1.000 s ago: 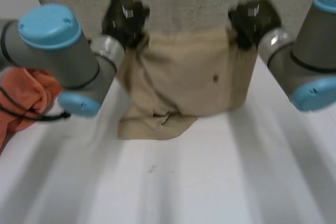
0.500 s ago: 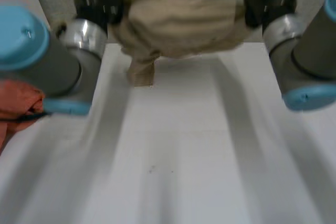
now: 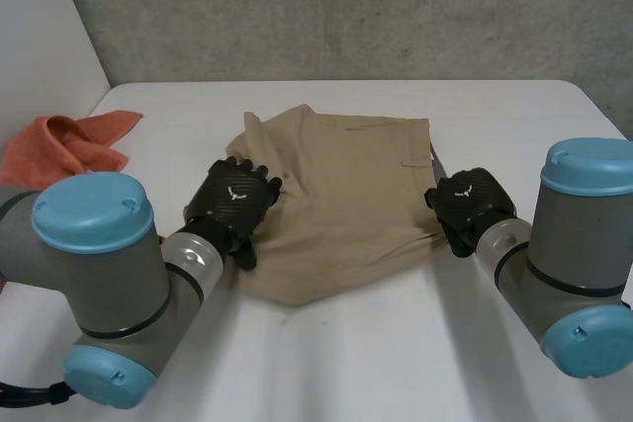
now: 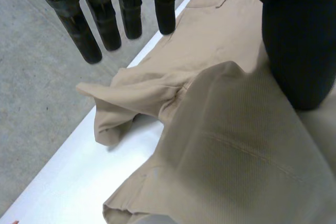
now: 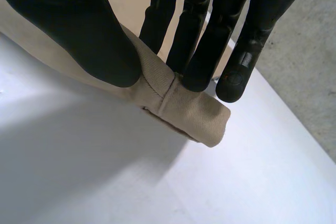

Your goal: Fold the laundry.

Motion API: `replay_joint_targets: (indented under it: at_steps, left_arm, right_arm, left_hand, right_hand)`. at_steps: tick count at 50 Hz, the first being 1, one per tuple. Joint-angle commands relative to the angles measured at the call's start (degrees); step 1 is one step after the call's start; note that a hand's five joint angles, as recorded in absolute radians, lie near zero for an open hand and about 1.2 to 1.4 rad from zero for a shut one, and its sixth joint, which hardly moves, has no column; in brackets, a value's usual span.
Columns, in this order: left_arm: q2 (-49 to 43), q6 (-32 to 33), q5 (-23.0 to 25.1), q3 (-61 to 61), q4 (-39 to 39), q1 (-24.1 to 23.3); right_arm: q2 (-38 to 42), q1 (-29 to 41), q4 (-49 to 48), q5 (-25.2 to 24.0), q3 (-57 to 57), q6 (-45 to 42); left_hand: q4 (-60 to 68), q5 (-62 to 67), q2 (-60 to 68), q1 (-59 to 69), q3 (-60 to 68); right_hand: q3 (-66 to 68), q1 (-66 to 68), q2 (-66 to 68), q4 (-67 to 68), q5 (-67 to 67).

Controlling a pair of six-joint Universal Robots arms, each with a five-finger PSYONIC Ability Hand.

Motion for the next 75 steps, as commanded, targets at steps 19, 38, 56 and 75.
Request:
replay_joint_targets:
  at_steps: [19, 38, 56, 75]
  left_arm:
    - [16.27, -5.32, 17.42, -20.79, -5.08, 16.89]
    - [13.28, -9.54, 25.34, -23.96, -6.32, 17.78]
    - [5.73, -9.01, 18.05, -17.55, -5.61, 14.79]
    - [-0.34, -8.93, 11.46, -11.22, -1.48, 9.60]
  right_arm:
    - [-0.29, -0.30, -0.34, -1.14, 2.15, 4.46]
    - [-0.29, -0.21, -0.69, -1.14, 2.50, 4.46]
    - [-0.29, -0.30, -0.86, -1.14, 2.86, 4.46]
    - [-0.55, -0.38, -0.78, -1.05, 2.86, 4.46]
  left_hand:
    - [32.83, 32.99, 32.40, 32.63, 32.22]
    - [18.54, 18.69, 18.11, 18.34, 17.93]
    - [25.57, 25.73, 25.14, 25.37, 24.96]
    - [62.92, 63.08, 62.49, 62.72, 62.32]
  right_hand:
    - [11.98, 24.53, 12.78, 12.14, 12.87]
    - [11.98, 24.53, 12.78, 12.14, 12.87]
    - [11.98, 24.53, 12.78, 12.14, 12.87]
    - [11.98, 24.53, 12.78, 12.14, 12.87]
